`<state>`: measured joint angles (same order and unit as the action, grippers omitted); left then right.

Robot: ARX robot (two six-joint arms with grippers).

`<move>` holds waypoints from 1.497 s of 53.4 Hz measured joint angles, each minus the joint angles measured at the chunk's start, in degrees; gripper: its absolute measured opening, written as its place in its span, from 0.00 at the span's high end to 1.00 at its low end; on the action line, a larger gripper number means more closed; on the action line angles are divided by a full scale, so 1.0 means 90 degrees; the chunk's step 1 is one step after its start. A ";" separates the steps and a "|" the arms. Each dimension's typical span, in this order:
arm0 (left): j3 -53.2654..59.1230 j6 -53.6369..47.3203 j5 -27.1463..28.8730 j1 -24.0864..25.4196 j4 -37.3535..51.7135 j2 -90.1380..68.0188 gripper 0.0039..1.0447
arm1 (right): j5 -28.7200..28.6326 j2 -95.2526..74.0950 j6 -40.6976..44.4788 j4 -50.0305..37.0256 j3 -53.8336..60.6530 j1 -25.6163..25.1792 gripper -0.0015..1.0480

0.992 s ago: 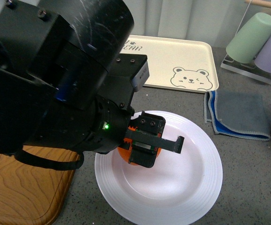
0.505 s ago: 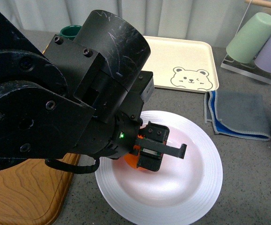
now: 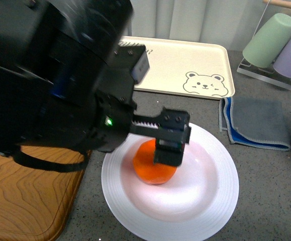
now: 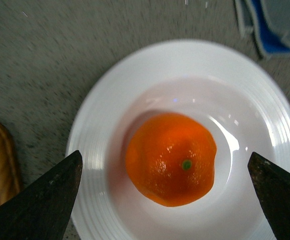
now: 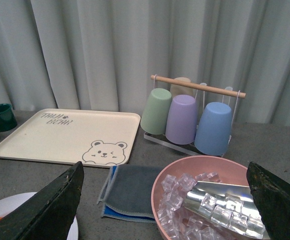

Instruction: Place orange and plate with both arms

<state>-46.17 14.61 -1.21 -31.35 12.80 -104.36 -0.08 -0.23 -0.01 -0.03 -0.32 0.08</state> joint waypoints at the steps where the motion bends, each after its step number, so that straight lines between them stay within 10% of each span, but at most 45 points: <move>1: 0.0061 0.0036 0.0034 0.0051 0.0078 0.0129 0.06 | 0.0000 0.0000 0.0000 0.0000 0.0000 0.0000 0.09; 6: 0.0338 0.0112 0.0364 0.0345 0.0510 0.0765 0.06 | 0.0000 0.0000 0.0000 0.0000 0.0000 0.0002 0.09; 11: 0.1654 -0.0882 0.2591 0.0481 0.4337 0.0549 0.26 | -0.0022 0.0000 0.0000 0.0000 0.0000 0.0002 0.09; 17: 0.2931 -0.1375 0.2531 0.1047 0.6523 0.1333 0.52 | 0.0017 0.0000 -0.0002 0.0000 0.0000 0.0000 0.09; 31: 0.3985 -0.1511 0.1758 0.1863 0.5663 0.3269 0.97 | 0.0000 0.0000 0.0000 0.0000 0.0000 0.0000 0.09; 80: 0.4998 -0.1576 0.0151 0.3466 0.1800 0.8340 0.97 | 0.0000 0.0000 0.0000 0.0000 0.0000 0.0000 0.09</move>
<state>-1.19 0.43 0.14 -0.16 28.99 -29.30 -0.08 -0.23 -0.01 -0.03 -0.32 0.08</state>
